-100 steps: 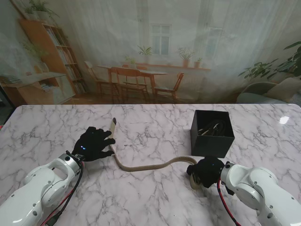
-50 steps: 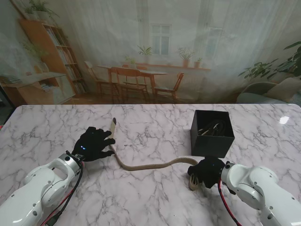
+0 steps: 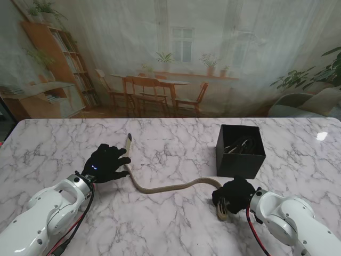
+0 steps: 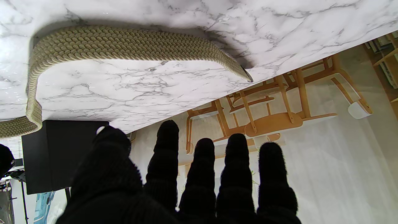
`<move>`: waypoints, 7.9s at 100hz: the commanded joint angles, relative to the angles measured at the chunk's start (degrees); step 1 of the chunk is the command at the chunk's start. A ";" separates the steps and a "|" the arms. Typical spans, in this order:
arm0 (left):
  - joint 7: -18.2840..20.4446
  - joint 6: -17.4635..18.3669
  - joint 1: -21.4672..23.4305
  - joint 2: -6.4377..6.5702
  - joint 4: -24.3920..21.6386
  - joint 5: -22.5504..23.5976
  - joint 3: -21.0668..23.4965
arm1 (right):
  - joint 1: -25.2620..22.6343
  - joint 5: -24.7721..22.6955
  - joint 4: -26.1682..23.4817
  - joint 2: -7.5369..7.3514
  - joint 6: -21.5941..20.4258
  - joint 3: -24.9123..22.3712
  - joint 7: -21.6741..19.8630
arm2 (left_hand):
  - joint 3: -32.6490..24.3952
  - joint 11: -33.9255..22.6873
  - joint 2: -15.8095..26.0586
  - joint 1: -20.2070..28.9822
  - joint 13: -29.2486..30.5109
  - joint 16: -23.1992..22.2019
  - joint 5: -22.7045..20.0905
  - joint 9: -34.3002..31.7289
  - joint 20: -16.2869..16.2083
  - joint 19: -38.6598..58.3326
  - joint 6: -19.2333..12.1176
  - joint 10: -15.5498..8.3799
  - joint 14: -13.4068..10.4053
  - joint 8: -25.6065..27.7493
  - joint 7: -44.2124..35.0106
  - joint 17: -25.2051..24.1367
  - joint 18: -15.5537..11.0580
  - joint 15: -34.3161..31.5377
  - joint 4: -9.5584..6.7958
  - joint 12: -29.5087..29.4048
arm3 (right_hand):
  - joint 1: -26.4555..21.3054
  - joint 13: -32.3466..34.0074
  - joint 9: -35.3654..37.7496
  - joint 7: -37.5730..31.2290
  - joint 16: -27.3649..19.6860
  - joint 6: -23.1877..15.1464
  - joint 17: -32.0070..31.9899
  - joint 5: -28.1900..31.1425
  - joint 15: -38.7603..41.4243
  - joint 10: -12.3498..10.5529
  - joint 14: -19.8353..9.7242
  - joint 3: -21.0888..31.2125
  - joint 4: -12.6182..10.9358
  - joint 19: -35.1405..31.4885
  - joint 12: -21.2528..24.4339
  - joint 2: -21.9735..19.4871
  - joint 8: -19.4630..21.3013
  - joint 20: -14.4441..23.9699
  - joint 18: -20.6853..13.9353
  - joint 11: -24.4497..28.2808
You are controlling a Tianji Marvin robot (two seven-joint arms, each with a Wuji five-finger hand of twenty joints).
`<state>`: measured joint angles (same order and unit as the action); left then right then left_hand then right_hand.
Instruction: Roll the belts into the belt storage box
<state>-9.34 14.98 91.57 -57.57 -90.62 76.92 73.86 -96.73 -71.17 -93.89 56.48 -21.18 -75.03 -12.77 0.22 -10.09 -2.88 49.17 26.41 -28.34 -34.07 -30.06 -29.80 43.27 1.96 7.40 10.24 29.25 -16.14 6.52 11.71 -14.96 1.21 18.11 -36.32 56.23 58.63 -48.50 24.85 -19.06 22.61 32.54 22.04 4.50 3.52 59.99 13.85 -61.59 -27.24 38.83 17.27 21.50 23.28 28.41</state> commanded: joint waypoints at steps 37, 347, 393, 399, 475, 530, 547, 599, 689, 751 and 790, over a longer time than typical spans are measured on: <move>0.65 0.02 -0.12 -0.16 0.17 -0.24 -0.22 | -1.23 2.08 2.33 -0.03 0.26 1.02 -1.81 | 1.36 -0.13 2.77 -0.04 0.08 -0.50 -0.11 -1.05 -0.50 -1.67 1.50 1.00 1.21 -0.66 0.16 -0.81 2.17 0.56 -0.16 0.80 | 4.97 -16.95 -33.24 -12.77 -9.51 4.65 -3.66 16.58 -10.35 7.17 5.23 1.21 0.50 6.07 16.37 -0.98 -3.54 1.68 5.46 -12.63; -0.46 -0.21 -0.15 -0.16 0.77 -0.10 0.23 | -3.20 -3.01 -1.46 -0.37 -6.83 -2.19 0.64 | 1.35 -0.40 2.80 0.27 0.28 -0.55 0.08 -1.54 -0.48 -1.57 1.52 0.91 1.26 -0.74 0.15 -0.72 2.19 0.45 -0.15 0.91 | -2.97 7.76 17.86 -6.09 -1.07 3.03 5.73 12.70 0.18 -8.82 -6.06 4.55 0.13 -3.66 4.20 0.41 -3.62 -0.75 -9.65 -6.94; -0.50 -0.12 -0.18 -0.16 0.83 -0.15 0.22 | -4.41 -2.55 -1.88 -0.17 -5.40 -2.39 1.00 | 1.39 -0.34 2.87 -0.01 0.17 -0.52 0.09 -1.48 -0.44 -1.67 1.52 0.99 1.19 -0.75 0.14 -0.81 2.12 0.54 -0.13 0.89 | 7.33 -8.05 -19.59 -9.32 1.05 -5.12 -1.39 17.44 -0.27 1.51 1.26 -3.91 1.30 1.42 4.04 -1.15 -0.11 4.86 4.97 -5.42; -0.46 -0.12 -0.19 -0.16 0.82 -0.17 0.22 | -4.50 -1.99 -1.94 -0.12 -5.30 -2.39 0.83 | 1.36 -0.34 2.87 0.03 0.18 -0.52 0.02 -1.50 -0.44 -1.68 1.48 0.95 1.21 -0.74 0.11 -0.81 2.21 0.54 -0.14 0.90 | 7.66 -11.44 -23.80 -9.62 -1.45 -4.28 -1.38 18.15 -2.58 4.42 2.58 -3.48 1.25 2.10 7.60 -0.66 -1.27 4.93 5.48 -5.92; -0.38 -0.12 -0.25 -0.17 0.85 -0.22 0.15 | -4.22 2.58 -0.02 0.51 -4.33 -1.84 4.05 | 1.37 -0.31 2.97 -0.12 0.13 -0.53 0.03 -1.49 -0.51 -1.70 1.54 0.91 1.17 -0.74 0.16 -0.83 2.22 0.55 -0.13 0.91 | 5.90 -8.02 -0.19 -13.14 -4.68 -0.82 -0.32 12.96 -1.01 -2.59 -1.66 -3.07 1.60 1.92 -1.76 -5.11 -1.35 0.39 3.21 15.18; -0.26 -0.15 -0.31 -0.18 0.87 -0.34 0.09 | -2.84 3.14 3.35 0.90 -6.42 -1.05 11.44 | 1.37 -0.35 2.92 -0.09 0.32 -0.57 0.23 -1.60 -0.54 -1.71 1.56 0.90 1.20 -0.81 0.33 -0.76 2.26 0.49 -0.14 0.94 | 3.54 9.95 25.07 16.73 1.72 -0.54 3.44 -15.33 5.14 -5.16 -5.56 5.17 -6.99 -1.99 -2.66 -10.77 -6.01 -0.32 -2.10 14.57; -0.41 -0.16 -0.30 -0.18 0.91 -0.27 0.14 | -2.69 4.69 4.00 1.09 -6.41 -0.72 11.80 | 1.37 -0.36 2.96 -0.11 0.35 -0.58 0.30 -1.62 -0.53 -1.74 1.49 0.87 1.18 -0.82 0.37 -0.78 2.21 0.49 -0.13 0.95 | 0.19 12.38 25.01 14.18 1.83 -6.73 4.38 -13.99 6.49 -3.24 -2.96 3.58 -6.62 -2.46 -1.22 -15.73 -5.65 -0.48 -0.10 15.56; -0.88 -0.15 -0.36 -0.17 1.11 -0.17 0.20 | -2.59 6.50 4.86 1.17 -7.45 -0.74 11.27 | 1.37 -0.52 3.00 0.01 0.56 -0.66 0.36 -1.89 -0.58 -1.62 1.61 0.82 1.21 -0.82 0.33 -0.72 2.22 0.38 -0.14 1.01 | 2.43 6.28 19.26 14.30 0.75 -5.62 -1.25 -0.39 1.62 -4.24 -3.48 1.73 -6.89 2.88 2.94 -13.67 -4.07 -0.40 2.13 0.14; -1.61 -0.18 -0.36 -0.14 1.36 0.09 0.31 | -2.76 14.53 6.98 1.91 -3.77 0.59 8.71 | 1.37 -0.77 3.22 0.07 0.90 -0.79 0.62 -2.26 -0.56 -1.44 1.71 0.82 1.30 -0.90 0.40 -0.68 2.37 0.20 -0.14 1.08 | -7.96 -3.18 1.98 6.87 -2.45 -1.00 -6.35 24.34 -4.71 -2.38 -1.46 5.23 -5.69 8.48 10.88 -15.91 -2.12 0.39 3.95 -11.45; -1.79 -0.06 -0.45 -0.17 1.53 -0.13 0.29 | -0.67 8.70 11.61 1.99 -2.91 3.44 19.38 | 1.34 -0.91 3.31 0.08 1.72 -1.01 1.07 -2.63 -0.63 -1.28 1.90 0.78 1.42 -1.04 0.67 -0.53 2.58 -0.15 -0.15 1.13 | -1.00 8.17 18.01 14.99 0.99 1.72 2.30 -18.09 1.72 -11.19 -7.64 1.26 0.96 0.47 5.35 0.06 -4.99 0.73 -1.74 -4.85; -1.89 0.02 -0.53 -0.19 1.62 -0.32 0.25 | -0.44 12.54 13.86 3.06 -1.94 4.23 23.19 | 1.33 -1.12 3.33 0.27 2.50 -1.25 1.42 -3.01 -0.66 -1.12 1.79 0.65 1.44 -1.12 0.81 -0.33 2.69 -0.46 -0.17 1.21 | -4.66 10.14 19.01 11.88 0.72 -7.11 1.61 -15.73 4.42 -1.05 0.62 -4.77 -7.17 -0.54 5.80 -22.93 -6.42 -0.78 1.43 1.05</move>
<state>-11.95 14.95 91.14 -57.61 -89.11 76.73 74.25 -95.60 -57.01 -81.11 59.39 -24.22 -71.13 11.48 0.23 -10.17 -2.82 49.17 28.19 -29.00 -33.82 -32.07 -29.80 43.26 2.43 7.40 10.32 28.69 -16.15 6.52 12.29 -14.95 1.21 18.74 -30.58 65.75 68.28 -37.32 29.59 -22.49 25.40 14.06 33.39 5.98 1.67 51.85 11.07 -62.14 -20.78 23.49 12.18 21.02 22.24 20.40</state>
